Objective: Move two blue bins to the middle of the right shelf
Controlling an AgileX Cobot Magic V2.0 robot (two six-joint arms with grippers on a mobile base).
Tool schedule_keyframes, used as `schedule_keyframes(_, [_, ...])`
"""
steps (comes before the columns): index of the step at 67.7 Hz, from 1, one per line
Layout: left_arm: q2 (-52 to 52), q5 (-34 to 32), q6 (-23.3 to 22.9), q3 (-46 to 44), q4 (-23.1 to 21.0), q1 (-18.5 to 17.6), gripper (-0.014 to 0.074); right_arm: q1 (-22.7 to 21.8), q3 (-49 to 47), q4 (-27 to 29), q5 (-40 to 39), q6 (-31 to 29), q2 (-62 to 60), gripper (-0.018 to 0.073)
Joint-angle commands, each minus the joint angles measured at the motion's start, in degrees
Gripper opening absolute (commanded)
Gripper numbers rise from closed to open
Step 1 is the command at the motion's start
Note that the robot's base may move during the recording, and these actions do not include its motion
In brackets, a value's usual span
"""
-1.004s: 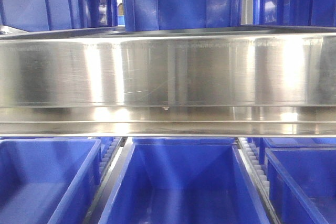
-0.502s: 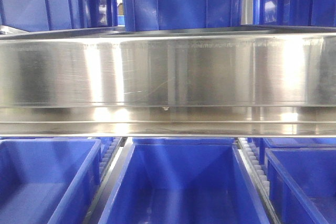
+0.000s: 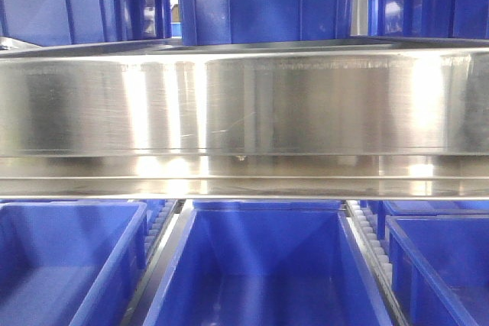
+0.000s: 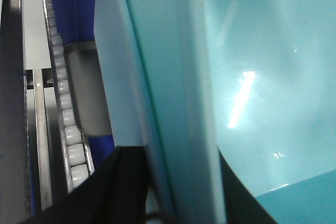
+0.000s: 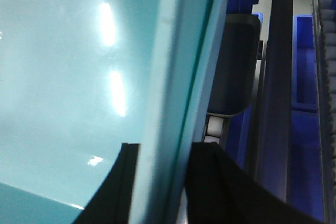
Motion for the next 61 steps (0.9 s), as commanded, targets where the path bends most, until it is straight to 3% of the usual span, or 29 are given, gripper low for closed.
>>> schedule_keyframes(1, [-1.9, -5.7, 0.5, -1.1, -2.4, -0.2, -0.0111, -0.5, -0.6, -2.5, -3.4, -0.4, -0.5, -0.0154])
schedule_keyframes(61, [-1.9, -5.8, 0.5, -1.1, -2.3, -0.2, -0.0111, -0.5, -0.6, -2.5, -3.7, -0.4, 0.5, -0.0154])
